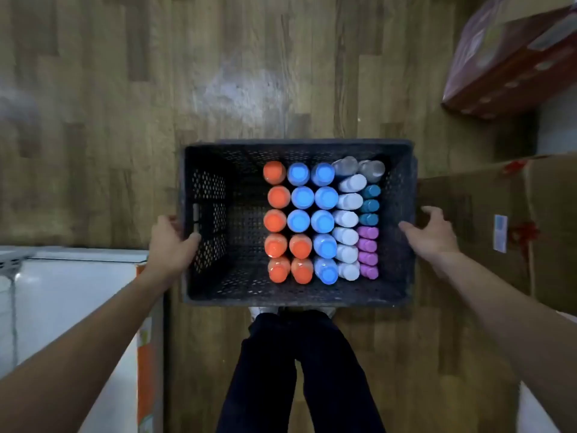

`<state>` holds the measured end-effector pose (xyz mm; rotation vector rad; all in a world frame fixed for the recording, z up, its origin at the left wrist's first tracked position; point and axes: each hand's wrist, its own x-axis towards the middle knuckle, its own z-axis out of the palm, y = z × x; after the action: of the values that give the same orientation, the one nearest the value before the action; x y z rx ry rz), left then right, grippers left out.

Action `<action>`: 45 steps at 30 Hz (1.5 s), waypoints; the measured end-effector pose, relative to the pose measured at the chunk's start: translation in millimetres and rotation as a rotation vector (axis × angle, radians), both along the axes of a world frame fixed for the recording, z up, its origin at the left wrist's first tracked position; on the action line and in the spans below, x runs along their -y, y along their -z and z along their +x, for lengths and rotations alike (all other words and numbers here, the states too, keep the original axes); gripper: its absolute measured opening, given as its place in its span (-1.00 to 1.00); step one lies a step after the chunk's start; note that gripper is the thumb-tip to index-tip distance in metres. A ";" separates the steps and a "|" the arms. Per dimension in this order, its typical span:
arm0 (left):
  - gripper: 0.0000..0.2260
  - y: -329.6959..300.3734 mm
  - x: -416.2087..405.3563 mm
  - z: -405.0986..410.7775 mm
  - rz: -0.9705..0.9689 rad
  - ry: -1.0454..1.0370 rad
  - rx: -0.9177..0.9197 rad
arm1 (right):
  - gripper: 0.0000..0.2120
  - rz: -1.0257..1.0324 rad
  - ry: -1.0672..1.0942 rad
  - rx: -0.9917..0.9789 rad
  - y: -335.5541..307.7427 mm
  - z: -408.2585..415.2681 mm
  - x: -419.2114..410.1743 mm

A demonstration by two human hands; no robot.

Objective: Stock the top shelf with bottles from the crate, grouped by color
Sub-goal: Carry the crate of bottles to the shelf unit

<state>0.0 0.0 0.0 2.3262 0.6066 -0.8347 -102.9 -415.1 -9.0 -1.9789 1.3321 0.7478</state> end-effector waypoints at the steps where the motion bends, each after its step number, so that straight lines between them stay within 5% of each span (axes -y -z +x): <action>1: -0.51 11.4 -2.6 4.1 0.010 -0.049 -0.005 | -0.44 0.006 0.004 -0.013 9.5 0.2 1.4; 5: -0.53 56.7 -22.2 21.1 -0.079 -0.237 -0.121 | -0.55 0.039 0.104 -0.023 42.8 0.3 7.4; 12: -0.97 83.3 -25.0 41.3 -0.358 -0.416 -0.198 | -0.68 0.142 0.323 0.072 67.0 1.3 15.0; 22: -0.70 101.5 -27.4 49.4 -0.440 -0.491 -0.391 | -0.65 0.436 0.452 -0.060 66.5 17.0 15.1; 32: -0.58 118.2 -28.4 36.5 -0.429 -0.384 -0.148 | -0.62 0.247 0.364 0.016 83.5 6.0 12.4; 45: -0.68 67.8 -44.0 -9.2 -0.439 -0.417 -0.110 | -0.62 0.239 0.320 0.019 29.3 -21.5 -1.0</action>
<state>-9.2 44.0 -67.8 1.6906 0.8260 -0.8023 -124.4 -414.1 -38.3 -1.5372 1.4308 0.6956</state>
